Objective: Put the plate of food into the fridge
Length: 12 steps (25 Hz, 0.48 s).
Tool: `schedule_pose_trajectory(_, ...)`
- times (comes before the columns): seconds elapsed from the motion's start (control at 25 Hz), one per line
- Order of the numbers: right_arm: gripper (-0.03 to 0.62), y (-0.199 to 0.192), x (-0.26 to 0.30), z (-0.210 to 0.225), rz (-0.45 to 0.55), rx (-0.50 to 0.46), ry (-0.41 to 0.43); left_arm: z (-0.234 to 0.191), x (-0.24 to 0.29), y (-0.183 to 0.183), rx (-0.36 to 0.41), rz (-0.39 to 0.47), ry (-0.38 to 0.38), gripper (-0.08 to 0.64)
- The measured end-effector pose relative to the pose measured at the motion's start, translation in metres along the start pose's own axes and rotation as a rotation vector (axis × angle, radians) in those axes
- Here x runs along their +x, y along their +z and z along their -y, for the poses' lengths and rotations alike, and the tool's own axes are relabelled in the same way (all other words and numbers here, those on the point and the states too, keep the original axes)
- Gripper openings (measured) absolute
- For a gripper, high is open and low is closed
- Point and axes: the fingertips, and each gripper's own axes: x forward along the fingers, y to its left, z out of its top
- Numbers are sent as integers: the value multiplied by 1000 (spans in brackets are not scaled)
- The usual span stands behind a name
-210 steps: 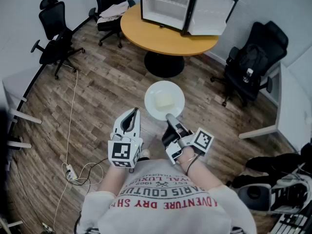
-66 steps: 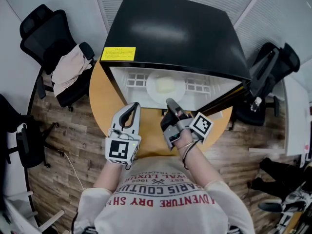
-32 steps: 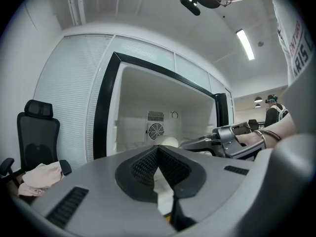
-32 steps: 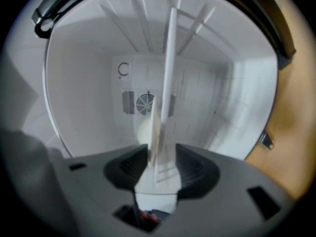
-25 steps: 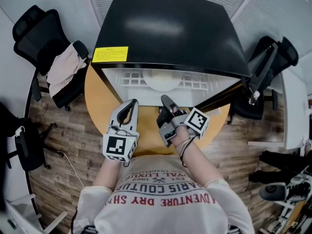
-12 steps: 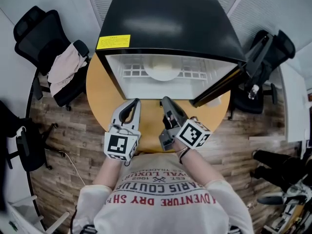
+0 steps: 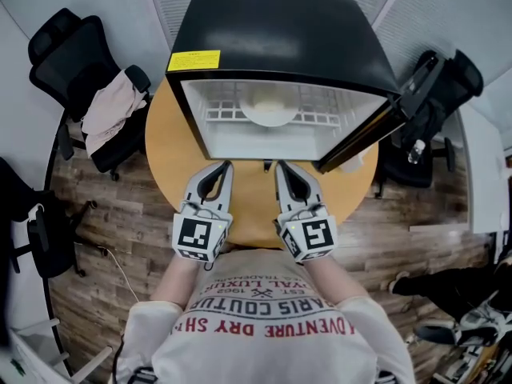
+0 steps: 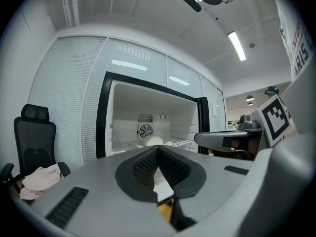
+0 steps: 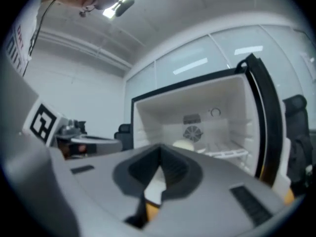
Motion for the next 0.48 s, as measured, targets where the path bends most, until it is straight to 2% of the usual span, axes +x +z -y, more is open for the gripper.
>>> schedule_pose_trajectory(0.16,29,2,-6,2,7,-80,-12,2,0,4,19,11,-6,26)
schedule_pose_trajectory(0.48,28,12,-7,-1,35,-127,20,0,-6,10,9,30,20,26)
